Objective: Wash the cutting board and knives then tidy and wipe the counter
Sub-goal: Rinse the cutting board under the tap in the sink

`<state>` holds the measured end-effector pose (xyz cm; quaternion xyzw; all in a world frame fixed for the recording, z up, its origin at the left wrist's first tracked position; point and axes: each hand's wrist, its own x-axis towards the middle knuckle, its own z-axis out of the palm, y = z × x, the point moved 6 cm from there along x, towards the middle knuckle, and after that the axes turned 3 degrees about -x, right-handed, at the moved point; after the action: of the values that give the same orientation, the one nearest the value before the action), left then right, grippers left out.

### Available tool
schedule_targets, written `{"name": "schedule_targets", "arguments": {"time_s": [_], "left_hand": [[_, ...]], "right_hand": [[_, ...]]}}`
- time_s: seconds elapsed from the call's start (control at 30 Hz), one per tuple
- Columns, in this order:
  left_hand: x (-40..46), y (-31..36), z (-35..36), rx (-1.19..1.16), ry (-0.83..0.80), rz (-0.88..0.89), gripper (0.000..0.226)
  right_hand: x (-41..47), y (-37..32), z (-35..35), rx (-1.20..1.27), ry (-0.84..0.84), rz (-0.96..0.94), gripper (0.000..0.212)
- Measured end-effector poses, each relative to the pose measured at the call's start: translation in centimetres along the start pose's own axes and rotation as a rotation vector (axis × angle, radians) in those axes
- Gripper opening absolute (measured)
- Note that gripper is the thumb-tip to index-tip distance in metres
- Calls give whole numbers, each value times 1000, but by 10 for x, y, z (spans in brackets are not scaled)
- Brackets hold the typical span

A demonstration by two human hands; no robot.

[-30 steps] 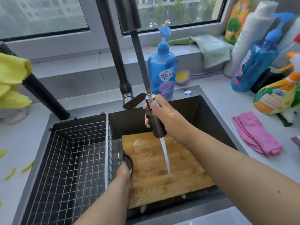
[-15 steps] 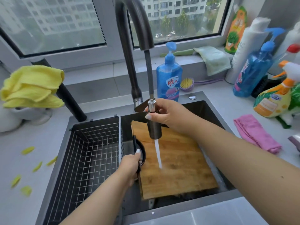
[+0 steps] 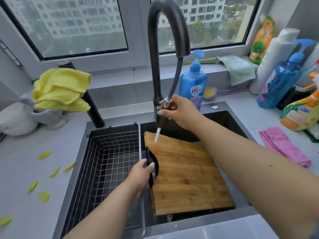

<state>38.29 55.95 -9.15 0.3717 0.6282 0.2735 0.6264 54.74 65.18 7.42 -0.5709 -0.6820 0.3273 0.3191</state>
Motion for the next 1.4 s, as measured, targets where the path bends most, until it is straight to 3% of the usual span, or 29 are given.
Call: {"name": "schedule_targets", "arguments": {"time_s": [0.2,0.37,0.57,0.87,1.07,1.27,1.4], "left_hand": [[-8,4,3,-61,-51,-6,19],[-10,6,3,-117,-81,-30,20],[-8,4,3,-123,-104,-54,20],[-8,3,3,-112,-114,-60,18],[-5,1,3,-117,-109,-72,21],[-5,1,3,-101,-100,-69,19],[-4,1,4,-122,-112,-71,21]], "right_hand": [[3,4,1,6,97,9,32],[0,3,7,28,27,20,30],[2,1,9,37,57,45,35],[-19,3,-17,-226,-6,63,27],[-29,-7,-4,-102,-80,55,24],[-33,-1,-14,-186,-37,58,24],[-37,-5,-6,-60,-91,67,22]]}}
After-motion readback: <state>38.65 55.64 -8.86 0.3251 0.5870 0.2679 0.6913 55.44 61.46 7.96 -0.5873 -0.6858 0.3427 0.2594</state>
